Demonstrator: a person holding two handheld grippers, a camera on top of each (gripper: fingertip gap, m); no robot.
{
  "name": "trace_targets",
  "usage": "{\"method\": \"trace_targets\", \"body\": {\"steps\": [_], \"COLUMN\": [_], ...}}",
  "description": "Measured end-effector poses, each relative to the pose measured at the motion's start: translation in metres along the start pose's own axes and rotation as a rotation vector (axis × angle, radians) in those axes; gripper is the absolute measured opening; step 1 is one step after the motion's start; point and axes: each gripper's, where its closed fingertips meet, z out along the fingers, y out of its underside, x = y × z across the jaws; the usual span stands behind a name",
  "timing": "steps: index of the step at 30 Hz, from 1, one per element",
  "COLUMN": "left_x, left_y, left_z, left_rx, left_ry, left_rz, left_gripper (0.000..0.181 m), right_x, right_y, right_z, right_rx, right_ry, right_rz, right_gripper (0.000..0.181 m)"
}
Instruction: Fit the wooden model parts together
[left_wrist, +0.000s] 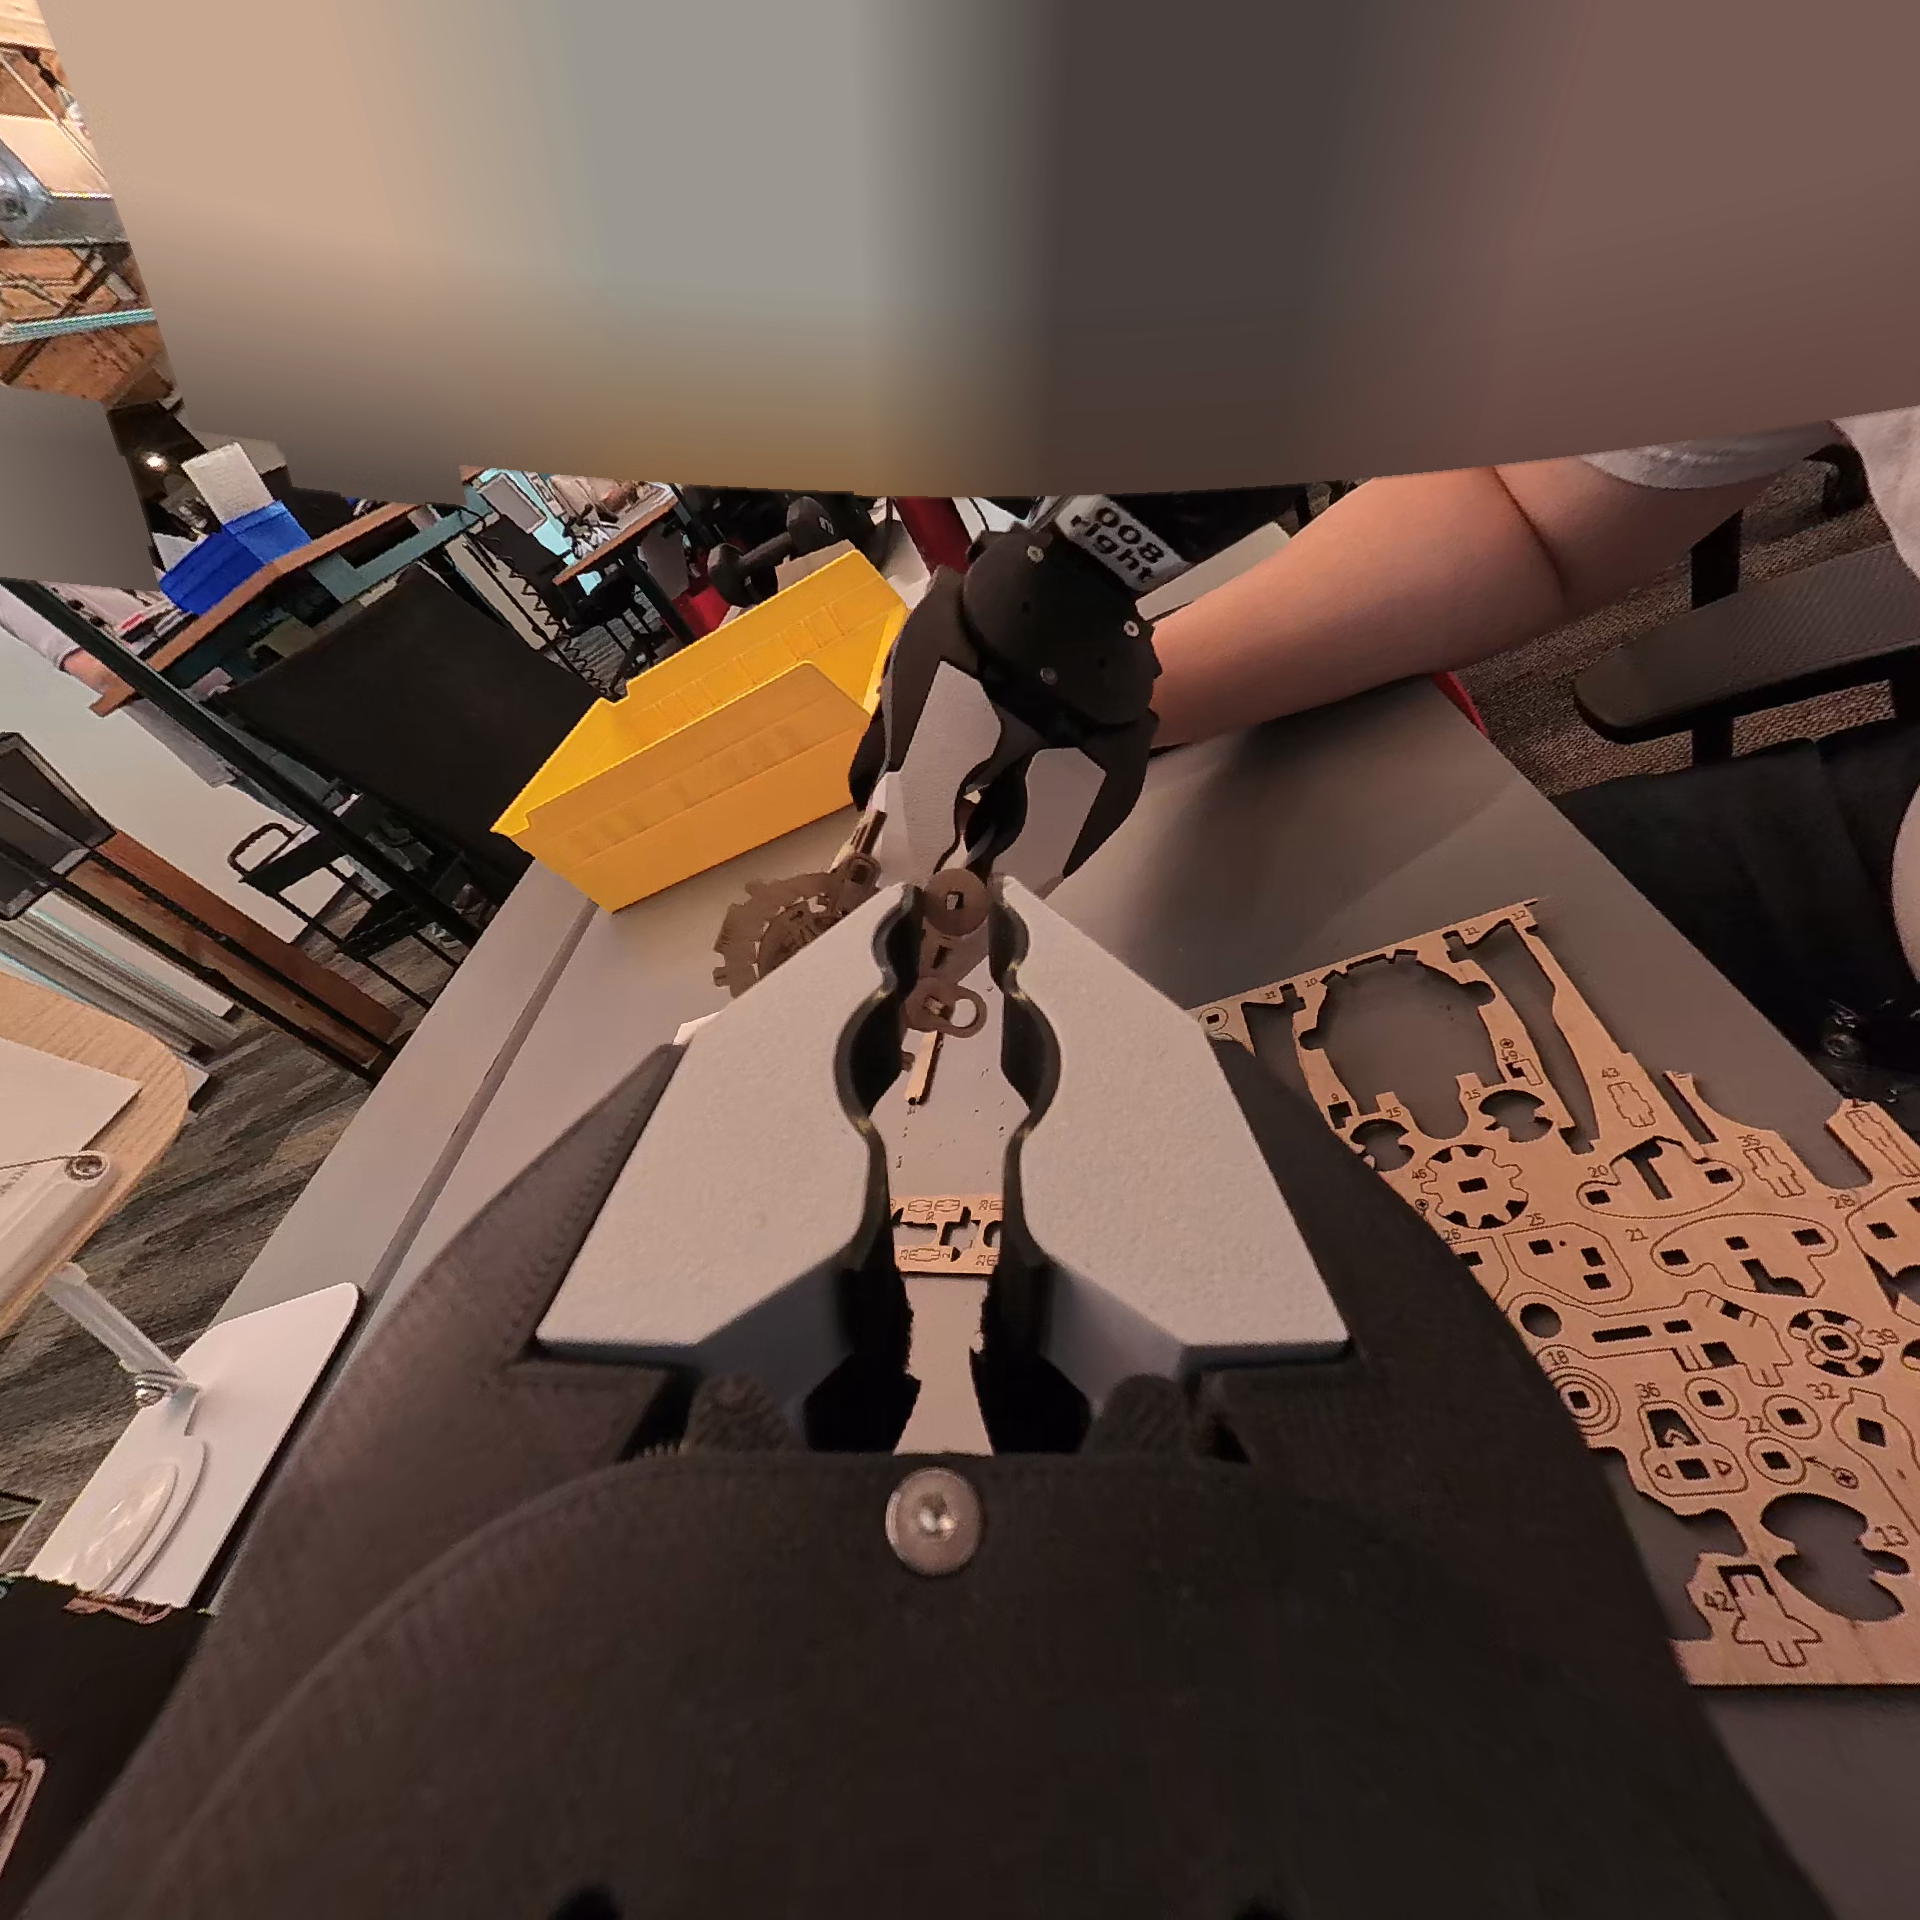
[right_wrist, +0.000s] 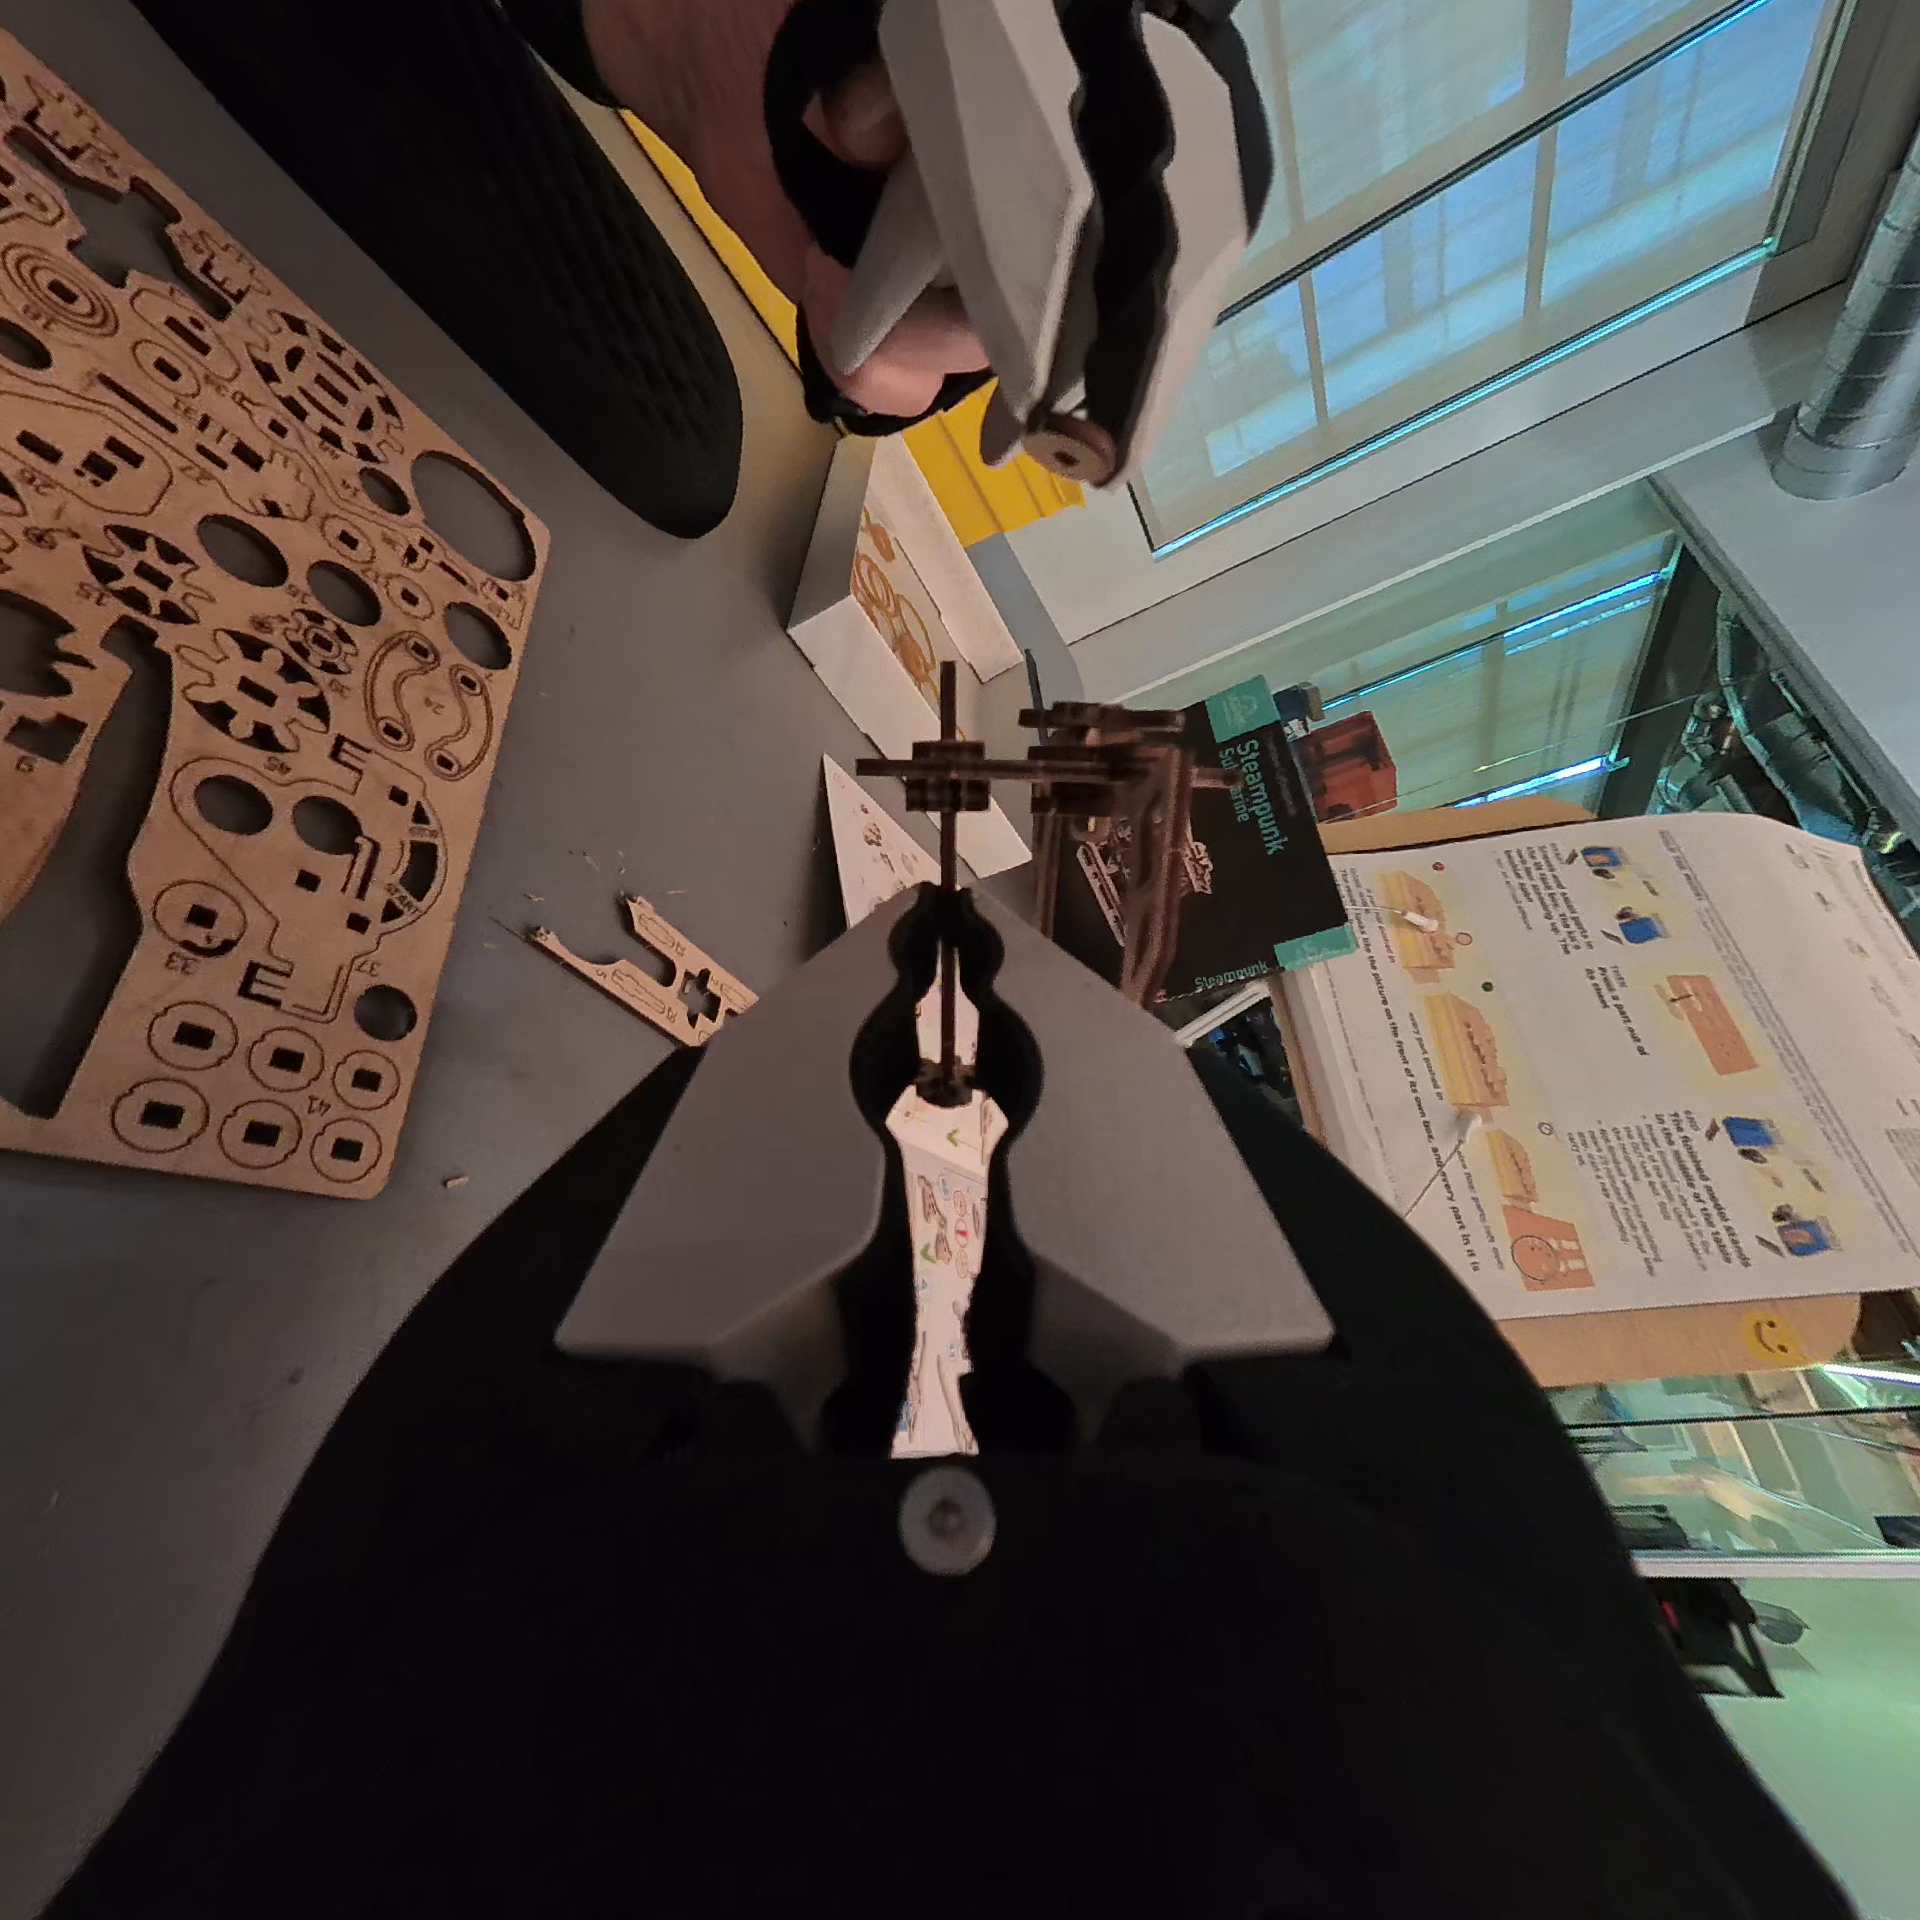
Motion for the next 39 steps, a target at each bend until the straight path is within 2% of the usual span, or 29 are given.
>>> {"method": "trace_targets", "body": {"steps": [8, 15, 20, 28, 39], "left_x": [-0.002, -0.011, -0.009, -0.009, -0.003], "left_y": [0.002, 0.012, 0.018, 0.018, 0.009], "left_z": [-0.001, 0.003, 0.008, 0.008, 0.006], "left_rx": [-0.009, -0.065, -0.084, -0.080, -0.020], "left_ry": [-0.011, -0.077, -0.074, -0.073, -0.022], "left_rz": [0.005, 0.022, 0.022, 0.021, -0.021], "left_gripper": [0.010, 0.009, 0.010, 0.010, 0.010], "right_x": [-0.005, 0.007, 0.006, 0.000, -0.003], "right_y": [0.001, -0.006, -0.009, -0.012, -0.022], "right_z": [0.002, -0.004, -0.005, -0.002, -0.004], "right_rx": [-0.021, 0.061, 0.078, 0.087, 0.164], "right_ry": [-0.007, -0.023, -0.076, -0.112, -0.195], "right_rz": [-0.050, 0.156, 0.270, 0.299, 0.450], "right_gripper": [0.000, 0.000, 0.000, 0.000, 0.000]}}
